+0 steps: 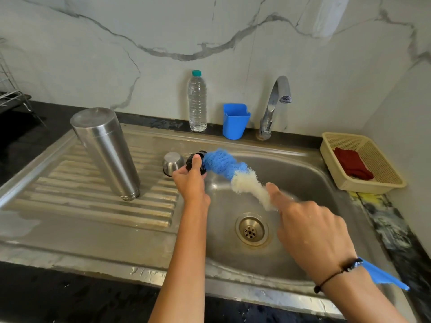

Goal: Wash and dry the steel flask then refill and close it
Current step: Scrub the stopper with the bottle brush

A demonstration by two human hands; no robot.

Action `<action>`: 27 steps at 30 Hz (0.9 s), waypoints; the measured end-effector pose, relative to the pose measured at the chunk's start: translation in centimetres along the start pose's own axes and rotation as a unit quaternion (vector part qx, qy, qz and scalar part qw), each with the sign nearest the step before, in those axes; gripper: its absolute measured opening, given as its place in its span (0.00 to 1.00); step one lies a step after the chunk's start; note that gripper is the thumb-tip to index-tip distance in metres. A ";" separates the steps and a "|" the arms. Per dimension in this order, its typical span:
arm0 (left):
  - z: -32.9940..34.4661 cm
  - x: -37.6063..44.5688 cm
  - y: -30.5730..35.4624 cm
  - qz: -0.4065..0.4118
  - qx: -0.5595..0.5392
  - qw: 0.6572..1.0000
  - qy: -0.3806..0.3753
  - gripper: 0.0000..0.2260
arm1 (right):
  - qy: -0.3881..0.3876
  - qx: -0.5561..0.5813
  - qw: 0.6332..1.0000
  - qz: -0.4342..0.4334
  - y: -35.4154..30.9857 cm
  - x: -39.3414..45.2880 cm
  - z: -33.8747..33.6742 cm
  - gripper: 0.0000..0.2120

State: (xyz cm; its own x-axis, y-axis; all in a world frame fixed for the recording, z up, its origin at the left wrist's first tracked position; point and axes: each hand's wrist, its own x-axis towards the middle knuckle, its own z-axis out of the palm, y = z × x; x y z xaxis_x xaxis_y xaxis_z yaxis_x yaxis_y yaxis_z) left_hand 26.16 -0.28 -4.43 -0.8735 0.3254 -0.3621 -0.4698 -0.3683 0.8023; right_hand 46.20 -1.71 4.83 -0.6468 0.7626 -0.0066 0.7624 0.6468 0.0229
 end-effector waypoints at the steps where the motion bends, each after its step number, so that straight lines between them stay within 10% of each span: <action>1: 0.1 -0.1 0.2 0.002 0.001 1.000 -0.005 0.10 | -0.001 -0.004 1.000 0.001 -0.1 0.3 0.1 0.31; 11: 0.0 0.5 0.1 0.095 0.158 0.980 -0.079 0.12 | 0.038 0.017 0.999 0.033 0.9 1.9 -0.1 0.33; 27: -0.1 -0.3 -0.4 0.054 0.083 0.972 -0.215 0.12 | 0.022 0.125 0.992 0.020 1.5 3.2 1.4 0.27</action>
State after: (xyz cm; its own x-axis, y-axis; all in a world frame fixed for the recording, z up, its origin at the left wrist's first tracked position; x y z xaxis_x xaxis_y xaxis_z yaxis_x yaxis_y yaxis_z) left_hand 26.58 -0.30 -4.70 -0.7658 0.6394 -0.0686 -0.3199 -0.2862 0.9032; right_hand 45.24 1.73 3.48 -0.6118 0.7904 0.0321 0.7656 0.6018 -0.2273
